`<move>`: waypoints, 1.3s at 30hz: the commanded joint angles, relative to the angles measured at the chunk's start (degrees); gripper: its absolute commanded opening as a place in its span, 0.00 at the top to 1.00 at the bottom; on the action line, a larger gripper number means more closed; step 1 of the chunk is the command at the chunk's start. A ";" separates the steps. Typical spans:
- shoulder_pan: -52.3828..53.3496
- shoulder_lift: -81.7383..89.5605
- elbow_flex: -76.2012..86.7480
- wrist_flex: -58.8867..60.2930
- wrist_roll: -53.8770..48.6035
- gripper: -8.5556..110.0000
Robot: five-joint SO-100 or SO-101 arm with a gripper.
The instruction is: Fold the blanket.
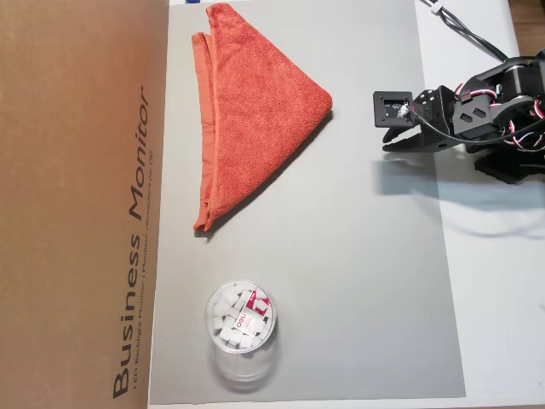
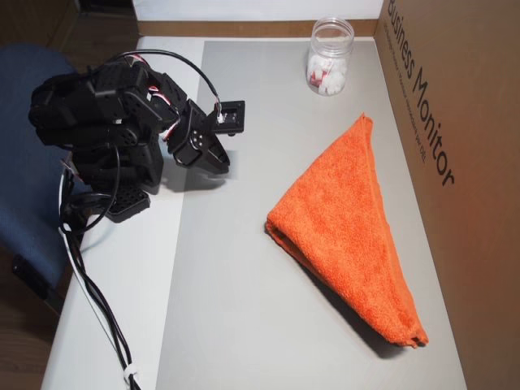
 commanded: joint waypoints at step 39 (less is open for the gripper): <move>0.44 0.44 5.01 10.72 12.39 0.91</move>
